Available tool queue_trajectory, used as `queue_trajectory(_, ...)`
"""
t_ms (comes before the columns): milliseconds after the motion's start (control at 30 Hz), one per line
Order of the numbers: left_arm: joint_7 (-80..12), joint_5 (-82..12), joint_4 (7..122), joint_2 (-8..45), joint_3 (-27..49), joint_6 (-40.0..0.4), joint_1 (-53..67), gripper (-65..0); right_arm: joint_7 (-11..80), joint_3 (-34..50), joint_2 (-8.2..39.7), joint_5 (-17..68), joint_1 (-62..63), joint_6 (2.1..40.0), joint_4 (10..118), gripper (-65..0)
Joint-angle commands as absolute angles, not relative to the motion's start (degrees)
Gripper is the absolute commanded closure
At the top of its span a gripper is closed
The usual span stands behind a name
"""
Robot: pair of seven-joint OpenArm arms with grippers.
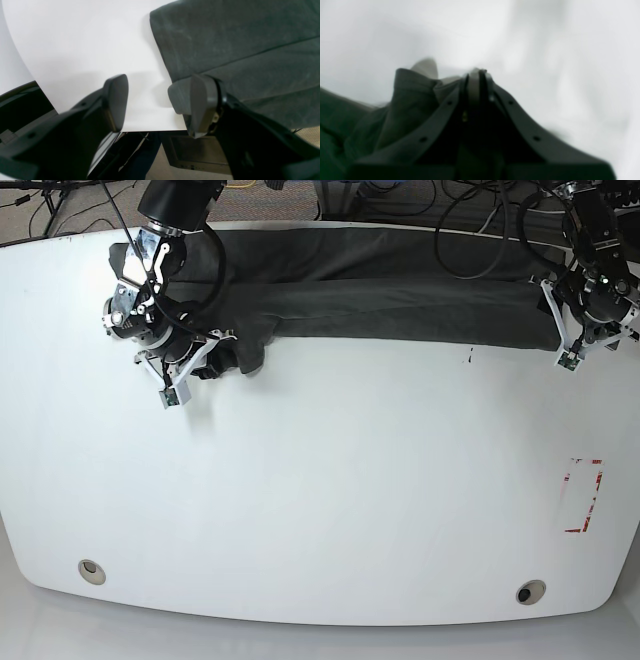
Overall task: Layout the t-shirt on the table in an organized manner, then fold the t-shirt properly
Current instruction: 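Push the protruding sleeve fabric under the fold with the right gripper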
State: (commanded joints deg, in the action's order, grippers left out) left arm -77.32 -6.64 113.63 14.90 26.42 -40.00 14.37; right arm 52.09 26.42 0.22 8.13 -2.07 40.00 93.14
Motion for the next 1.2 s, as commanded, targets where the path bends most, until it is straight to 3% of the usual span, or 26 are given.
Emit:
queue_trajectory(200, -77.2, -6.6, 113.5, 14.9, 26.4, -40.0, 14.4, -36.7, 55.0, 26.9, -1.9, 9.0, -3.1, 40.0, 101.8, 0.0)
queue_trajectory(433, -77.2, -6.5, 113.5, 14.8, 26.4, -40.0, 14.4, -36.7, 60.9, 26.9, -1.5, 22.6, -6.2, 40.0, 107.6, 0.0)
queue_trajectory(800, -77.2, -6.5, 113.5, 14.7, 26.3, -40.0, 14.4, -36.7, 67.9, 24.7, 6.6, 53.1, -13.4, 40.0, 109.1, 0.0)
queue_trajectory(1000, -77.2, -6.4, 113.5, 14.7, 26.3, -40.0, 14.4, -36.7, 67.9, 19.7, 13.8, 62.9, -17.0, 40.0, 109.1, 0.0)
queue_trajectory(1200, -77.2, -6.4, 113.5, 14.7, 26.2, -40.0, 14.4, -36.7, 67.9, 18.4, 17.2, 67.4, -20.7, 40.0, 109.1, 0.0)
